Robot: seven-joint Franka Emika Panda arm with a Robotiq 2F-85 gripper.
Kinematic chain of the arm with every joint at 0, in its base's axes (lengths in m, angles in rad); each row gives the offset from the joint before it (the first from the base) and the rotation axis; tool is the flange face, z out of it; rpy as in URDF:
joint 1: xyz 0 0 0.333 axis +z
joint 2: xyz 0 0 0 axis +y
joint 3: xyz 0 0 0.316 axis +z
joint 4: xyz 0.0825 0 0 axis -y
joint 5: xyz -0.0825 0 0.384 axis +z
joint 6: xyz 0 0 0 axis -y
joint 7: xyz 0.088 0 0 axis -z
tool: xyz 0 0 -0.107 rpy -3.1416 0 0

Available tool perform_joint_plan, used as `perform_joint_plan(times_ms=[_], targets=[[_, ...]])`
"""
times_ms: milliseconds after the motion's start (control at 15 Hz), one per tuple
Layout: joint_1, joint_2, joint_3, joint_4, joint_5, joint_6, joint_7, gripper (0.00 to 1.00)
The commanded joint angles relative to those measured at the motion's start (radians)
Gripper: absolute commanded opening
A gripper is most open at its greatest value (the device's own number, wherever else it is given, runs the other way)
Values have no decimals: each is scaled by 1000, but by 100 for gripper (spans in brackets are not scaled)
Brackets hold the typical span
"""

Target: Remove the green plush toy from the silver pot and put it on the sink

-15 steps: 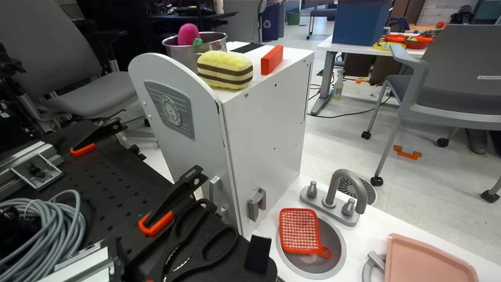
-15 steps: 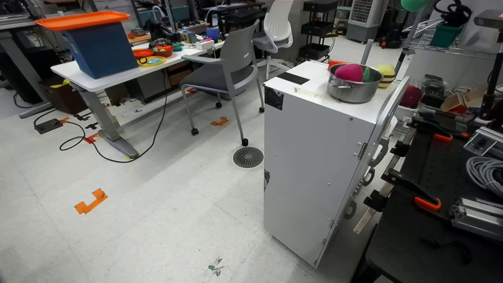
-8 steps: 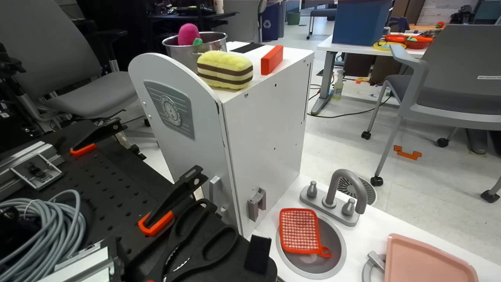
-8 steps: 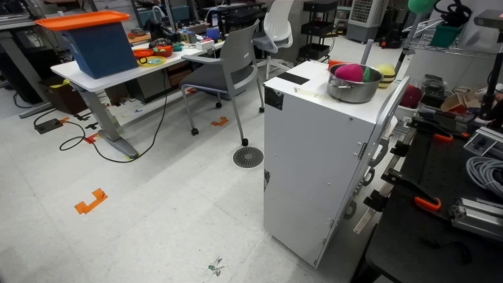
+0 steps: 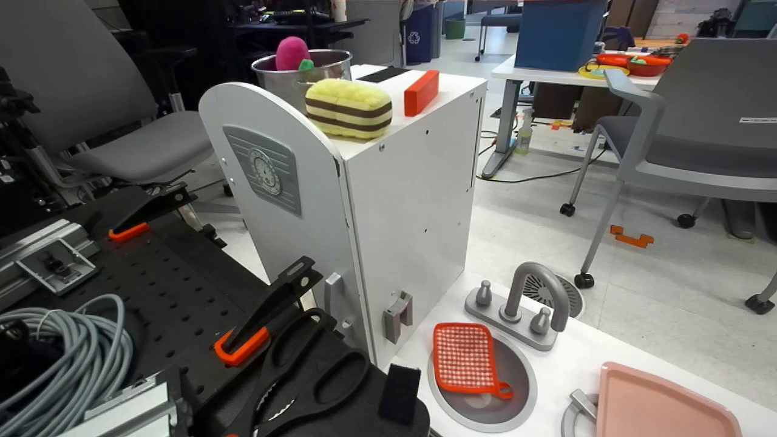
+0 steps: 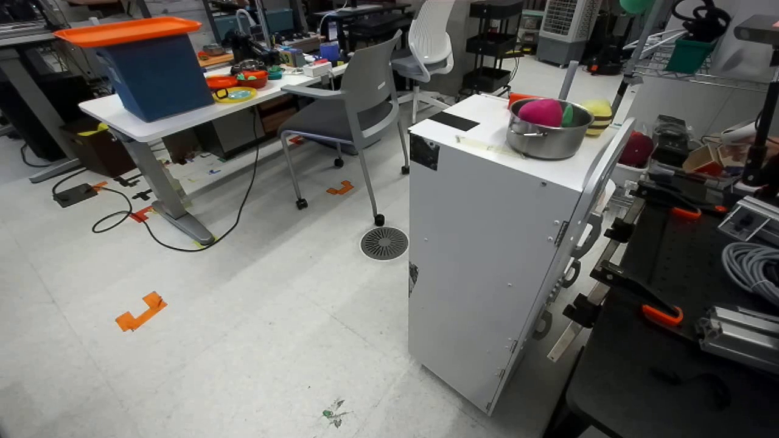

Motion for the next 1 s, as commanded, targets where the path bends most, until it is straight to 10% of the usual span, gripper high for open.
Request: perform_joint_plan(times_ms=[0, 133, 200, 933], targets=[[25, 33, -2, 87, -37, -40, 42, 4], [39, 37, -5, 98, -21, -28, 28, 4], [44, 38, -8, 97, -7, -20, 20, 40], [71, 28, -6, 57, 14, -4, -11, 100]])
